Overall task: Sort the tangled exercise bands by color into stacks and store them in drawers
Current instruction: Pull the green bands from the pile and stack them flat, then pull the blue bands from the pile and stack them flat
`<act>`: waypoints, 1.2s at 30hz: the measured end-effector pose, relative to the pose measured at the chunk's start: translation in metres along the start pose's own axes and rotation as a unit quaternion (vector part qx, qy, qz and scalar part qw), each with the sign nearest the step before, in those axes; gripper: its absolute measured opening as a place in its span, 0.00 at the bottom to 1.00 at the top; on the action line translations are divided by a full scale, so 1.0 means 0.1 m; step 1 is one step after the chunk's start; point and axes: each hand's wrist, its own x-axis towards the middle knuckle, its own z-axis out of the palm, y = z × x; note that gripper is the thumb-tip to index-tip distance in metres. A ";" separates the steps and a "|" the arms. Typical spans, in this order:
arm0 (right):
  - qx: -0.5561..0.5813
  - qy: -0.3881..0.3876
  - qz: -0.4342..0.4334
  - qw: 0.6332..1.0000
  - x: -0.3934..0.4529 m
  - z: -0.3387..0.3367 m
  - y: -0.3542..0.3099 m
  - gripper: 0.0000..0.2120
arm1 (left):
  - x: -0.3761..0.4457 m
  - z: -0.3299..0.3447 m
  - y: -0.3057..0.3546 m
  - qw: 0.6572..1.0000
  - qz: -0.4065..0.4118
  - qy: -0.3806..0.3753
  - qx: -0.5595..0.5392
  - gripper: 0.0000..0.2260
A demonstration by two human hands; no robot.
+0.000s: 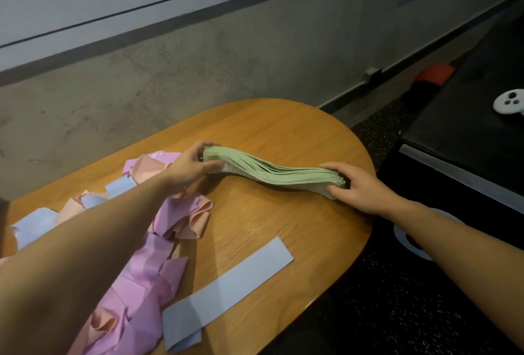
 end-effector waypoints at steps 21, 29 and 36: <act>0.217 0.065 0.244 0.943 0.84 -0.63 0.21 0.14 | 2.05 0.81 0.99 0.991 0.003 0.131 -0.014 0.17; -0.021 0.073 0.248 0.966 0.91 -0.58 0.50 0.17 | 2.34 1.00 0.63 0.986 -0.005 0.156 0.055 0.14; 0.026 0.097 0.219 0.971 0.91 -0.62 0.47 0.24 | 2.32 0.96 0.75 0.983 -0.047 0.174 0.024 0.21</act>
